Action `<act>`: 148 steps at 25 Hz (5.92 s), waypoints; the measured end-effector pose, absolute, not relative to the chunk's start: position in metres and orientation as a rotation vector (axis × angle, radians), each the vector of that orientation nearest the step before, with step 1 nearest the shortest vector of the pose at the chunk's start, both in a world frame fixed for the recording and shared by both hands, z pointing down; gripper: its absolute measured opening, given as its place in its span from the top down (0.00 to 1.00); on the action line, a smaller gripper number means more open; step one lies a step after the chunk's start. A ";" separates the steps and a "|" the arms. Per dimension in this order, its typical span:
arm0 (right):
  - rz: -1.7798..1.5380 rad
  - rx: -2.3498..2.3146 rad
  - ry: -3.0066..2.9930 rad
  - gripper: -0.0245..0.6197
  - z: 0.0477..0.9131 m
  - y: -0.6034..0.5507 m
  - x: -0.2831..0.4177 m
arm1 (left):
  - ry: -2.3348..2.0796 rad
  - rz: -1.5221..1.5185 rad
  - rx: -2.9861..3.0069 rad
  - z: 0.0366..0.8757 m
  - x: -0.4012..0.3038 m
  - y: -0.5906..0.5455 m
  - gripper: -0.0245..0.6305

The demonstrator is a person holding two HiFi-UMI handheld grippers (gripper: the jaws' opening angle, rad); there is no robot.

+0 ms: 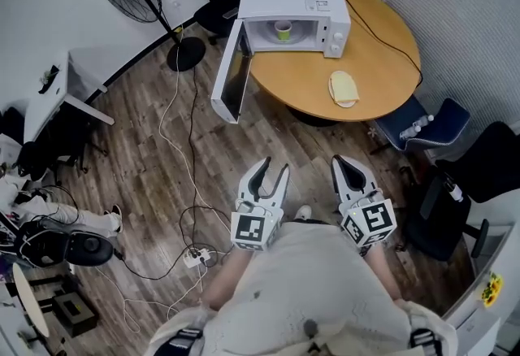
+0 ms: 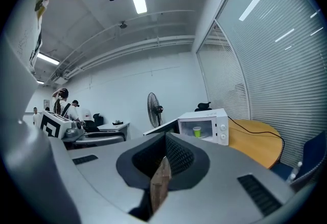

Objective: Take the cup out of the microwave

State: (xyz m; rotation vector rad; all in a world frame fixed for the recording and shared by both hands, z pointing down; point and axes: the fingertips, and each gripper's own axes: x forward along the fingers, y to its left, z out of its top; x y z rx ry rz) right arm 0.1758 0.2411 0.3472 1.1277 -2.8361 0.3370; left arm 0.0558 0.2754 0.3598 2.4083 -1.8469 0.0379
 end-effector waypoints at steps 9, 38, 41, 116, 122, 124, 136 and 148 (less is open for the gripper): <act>0.385 1.175 -2.828 0.95 0.355 0.208 0.208 | -1.828 0.054 2.399 0.366 0.083 0.246 0.68; 0.424 1.305 -2.718 0.95 0.374 0.098 0.215 | -1.680 0.087 2.478 0.381 0.089 0.113 0.68; 0.428 1.309 -2.715 0.95 0.374 0.076 0.203 | -1.681 0.092 2.473 0.382 0.075 0.088 0.68; 0.479 1.335 -2.569 0.95 0.421 -0.220 0.058 | -1.604 0.245 2.357 0.499 -0.068 -0.259 0.61; 0.507 1.348 -2.540 0.95 0.431 -0.234 0.071 | -1.641 0.303 2.306 0.527 -0.072 -0.284 0.58; 0.507 1.349 -2.533 0.95 0.433 -0.238 0.074 | -1.652 0.320 2.286 0.537 -0.074 -0.293 0.57; 0.537 1.350 -2.488 0.95 0.450 -0.267 0.090 | -1.700 0.393 2.176 0.588 -0.080 -0.348 0.51; 0.569 1.349 -2.450 0.95 0.466 -0.293 0.099 | -1.710 0.454 2.083 0.636 -0.086 -0.397 0.47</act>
